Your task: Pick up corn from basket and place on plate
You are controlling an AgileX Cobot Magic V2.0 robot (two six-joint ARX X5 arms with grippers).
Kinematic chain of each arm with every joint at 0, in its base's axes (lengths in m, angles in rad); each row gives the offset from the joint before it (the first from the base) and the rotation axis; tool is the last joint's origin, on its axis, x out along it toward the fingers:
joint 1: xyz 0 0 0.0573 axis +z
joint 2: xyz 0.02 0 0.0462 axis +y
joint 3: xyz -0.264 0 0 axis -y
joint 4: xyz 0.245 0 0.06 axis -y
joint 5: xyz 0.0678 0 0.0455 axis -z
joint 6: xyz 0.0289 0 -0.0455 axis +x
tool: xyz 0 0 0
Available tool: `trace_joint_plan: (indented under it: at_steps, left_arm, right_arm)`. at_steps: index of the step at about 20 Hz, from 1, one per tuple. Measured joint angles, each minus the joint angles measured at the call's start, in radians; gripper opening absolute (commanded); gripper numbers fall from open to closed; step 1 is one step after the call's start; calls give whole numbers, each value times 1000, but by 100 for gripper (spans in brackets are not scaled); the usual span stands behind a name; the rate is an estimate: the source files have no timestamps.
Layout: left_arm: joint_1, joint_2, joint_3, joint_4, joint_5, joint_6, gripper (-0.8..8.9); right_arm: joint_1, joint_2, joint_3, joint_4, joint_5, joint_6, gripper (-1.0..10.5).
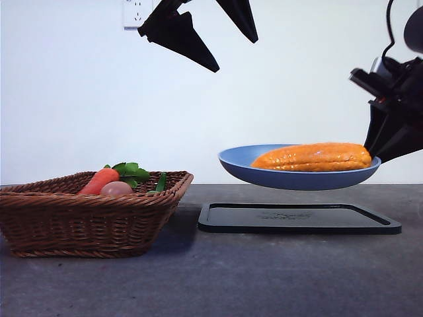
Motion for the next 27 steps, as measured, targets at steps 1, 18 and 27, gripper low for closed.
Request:
trace_joint_plan:
  at_steps: [1, 18, 27]
  left_arm:
    - [0, 0, 0, 0, 0, 0, 352]
    - [0, 0, 0, 2, 0, 0, 352]
    - [7, 0, 0, 2, 0, 0, 352]
  right_arm:
    - [-6, 40, 34, 0, 1, 0, 2]
    - [-26, 350, 206, 4, -2, 0, 109]
    - [-53, 263, 206, -117, -24, -42, 227]
